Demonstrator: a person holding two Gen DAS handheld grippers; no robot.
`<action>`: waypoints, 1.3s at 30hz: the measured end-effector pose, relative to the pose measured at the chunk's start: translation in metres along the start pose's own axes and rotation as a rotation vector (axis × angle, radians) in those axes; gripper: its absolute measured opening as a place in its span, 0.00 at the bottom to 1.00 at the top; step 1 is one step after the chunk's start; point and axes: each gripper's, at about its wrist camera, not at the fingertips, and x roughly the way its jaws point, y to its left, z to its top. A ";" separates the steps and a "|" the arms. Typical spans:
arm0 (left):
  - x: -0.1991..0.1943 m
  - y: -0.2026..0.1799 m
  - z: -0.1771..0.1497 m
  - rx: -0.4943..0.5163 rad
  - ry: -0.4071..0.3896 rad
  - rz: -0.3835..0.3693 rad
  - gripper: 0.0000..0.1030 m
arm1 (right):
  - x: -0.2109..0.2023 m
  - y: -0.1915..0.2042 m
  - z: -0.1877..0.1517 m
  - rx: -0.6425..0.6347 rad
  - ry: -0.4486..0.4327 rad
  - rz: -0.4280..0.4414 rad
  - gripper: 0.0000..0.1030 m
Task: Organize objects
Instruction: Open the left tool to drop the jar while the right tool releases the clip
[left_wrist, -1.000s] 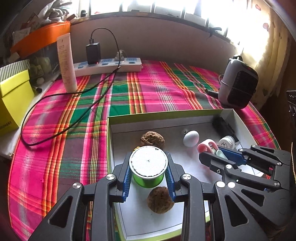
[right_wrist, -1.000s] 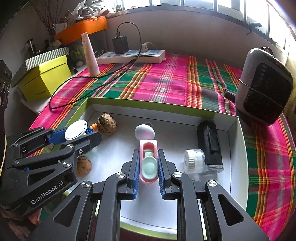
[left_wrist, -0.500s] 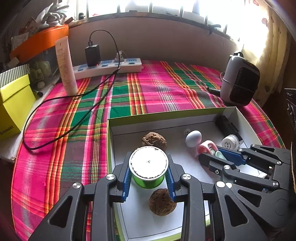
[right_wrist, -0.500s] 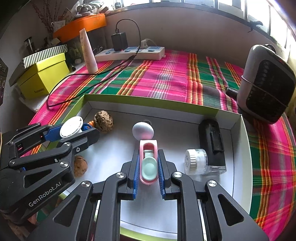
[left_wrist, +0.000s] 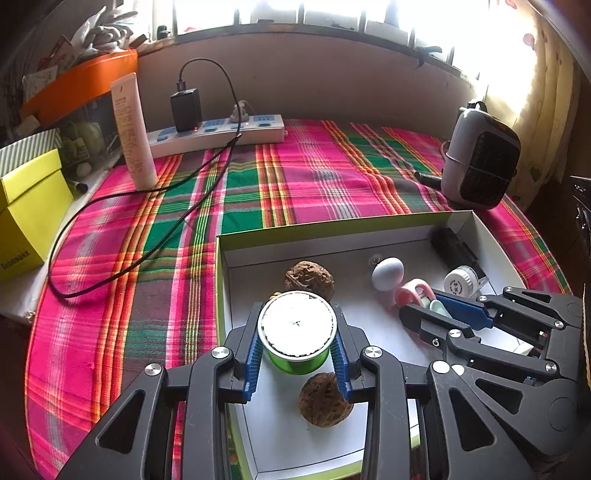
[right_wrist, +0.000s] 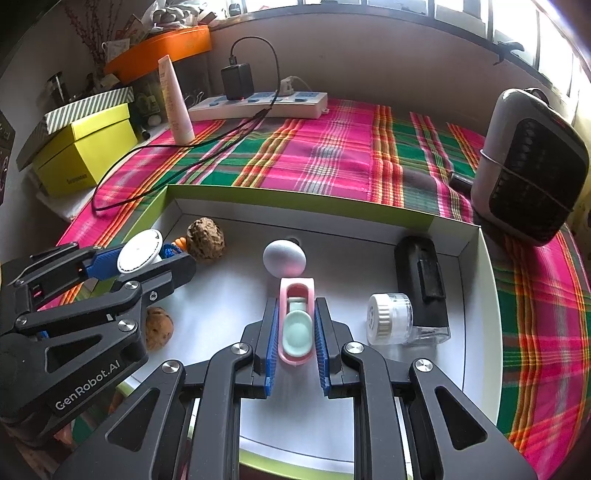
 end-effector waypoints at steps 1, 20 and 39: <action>0.000 -0.001 0.000 -0.001 -0.001 0.001 0.31 | 0.000 0.000 0.000 0.002 -0.001 0.000 0.21; -0.009 0.000 -0.003 -0.011 -0.011 -0.006 0.37 | -0.011 -0.002 -0.005 0.025 -0.022 -0.025 0.27; -0.055 -0.003 -0.023 -0.055 -0.067 -0.041 0.40 | -0.055 0.004 -0.027 0.025 -0.099 -0.027 0.28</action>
